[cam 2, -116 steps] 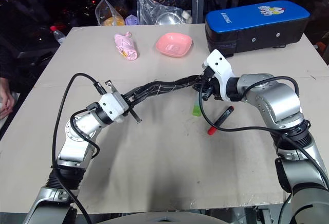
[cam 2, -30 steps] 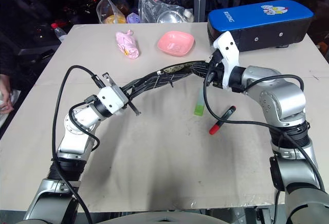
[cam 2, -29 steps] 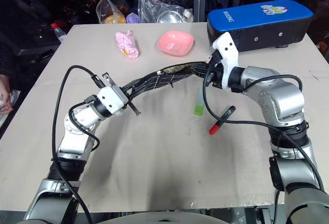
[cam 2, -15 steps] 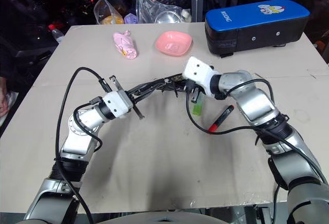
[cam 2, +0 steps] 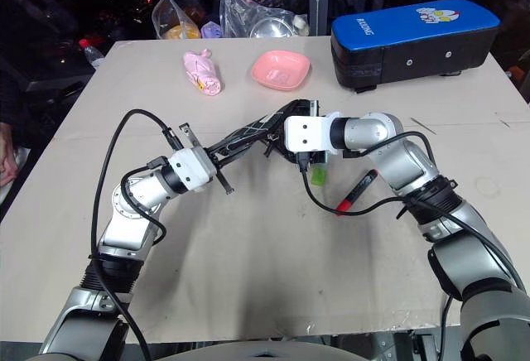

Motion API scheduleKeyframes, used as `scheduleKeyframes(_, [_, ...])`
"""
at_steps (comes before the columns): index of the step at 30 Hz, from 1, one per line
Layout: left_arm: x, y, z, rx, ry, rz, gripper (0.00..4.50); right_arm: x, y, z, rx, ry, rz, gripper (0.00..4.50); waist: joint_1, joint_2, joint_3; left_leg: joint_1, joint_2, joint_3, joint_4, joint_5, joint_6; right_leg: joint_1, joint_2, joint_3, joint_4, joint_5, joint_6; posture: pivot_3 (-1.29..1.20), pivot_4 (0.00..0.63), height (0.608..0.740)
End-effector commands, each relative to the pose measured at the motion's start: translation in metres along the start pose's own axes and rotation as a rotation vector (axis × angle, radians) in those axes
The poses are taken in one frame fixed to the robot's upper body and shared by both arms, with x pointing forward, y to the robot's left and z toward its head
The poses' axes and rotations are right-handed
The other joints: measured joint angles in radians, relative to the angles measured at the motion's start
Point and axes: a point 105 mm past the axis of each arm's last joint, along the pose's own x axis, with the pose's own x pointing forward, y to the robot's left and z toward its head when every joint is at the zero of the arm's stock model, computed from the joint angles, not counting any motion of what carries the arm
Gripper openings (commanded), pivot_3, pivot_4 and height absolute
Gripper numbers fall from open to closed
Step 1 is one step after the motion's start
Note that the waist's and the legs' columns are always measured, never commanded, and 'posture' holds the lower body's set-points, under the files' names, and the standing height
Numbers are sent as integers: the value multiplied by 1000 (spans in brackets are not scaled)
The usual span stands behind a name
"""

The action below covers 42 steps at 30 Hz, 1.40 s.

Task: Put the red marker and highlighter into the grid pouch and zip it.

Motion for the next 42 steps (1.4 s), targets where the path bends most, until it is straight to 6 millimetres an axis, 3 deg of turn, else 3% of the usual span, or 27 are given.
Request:
scheduleKeyframes(1, [-6,11,1,33,7,48,0,-16,-22,8,74,-57,-122,4352,0,0,0,0,0,0,0,0,0,0,0,0,0,0,0,0,150,734])
scheduleKeyframes(5, [-17,20,-5,41,53,90,0,-43,-28,12,310,-118,-170,4352,2,0,0,0,0,0,0,0,0,0,0,0,0,0,0,0,150,734])
scheduleKeyframes(10, [-24,24,-7,50,80,120,0,-64,-16,10,614,-145,-265,4352,6,0,0,0,0,-1,0,0,0,0,-2,0,0,0,0,0,150,734])
scheduleKeyframes(20, [-19,21,-11,28,94,151,0,-42,66,-35,1085,245,-480,4352,3,0,0,0,1,0,1,0,0,0,-2,1,1,1,-1,0,150,734])
scheduleKeyframes(28, [-19,15,-10,11,79,137,0,-17,79,-42,1173,355,-470,4352,0,0,-1,1,1,0,1,0,0,0,-1,1,2,1,-1,0,150,734])
scheduleKeyframes(32, [-22,16,-8,10,80,141,0,-14,83,-45,1155,385,-441,3108,0,0,-1,1,1,0,1,0,0,0,0,1,2,1,-1,0,150,734])
scheduleKeyframes(36, [-23,16,-9,7,84,145,0,-18,75,-47,1142,376,-481,1135,-3,0,-1,1,1,0,1,0,0,0,0,1,2,1,-1,0,150,734])
scheduleKeyframes(37, [-22,16,-9,6,83,146,0,-21,69,-48,1130,363,-502,834,-2,0,-1,1,1,0,1,0,0,0,0,1,2,1,-1,0,150,734])
scheduleKeyframes(42, [-19,15,-10,-6,76,152,0,-42,41,-46,1070,299,-547,827,0,0,-1,1,1,0,1,0,0,0,0,1,2,1,-1,0,150,734])
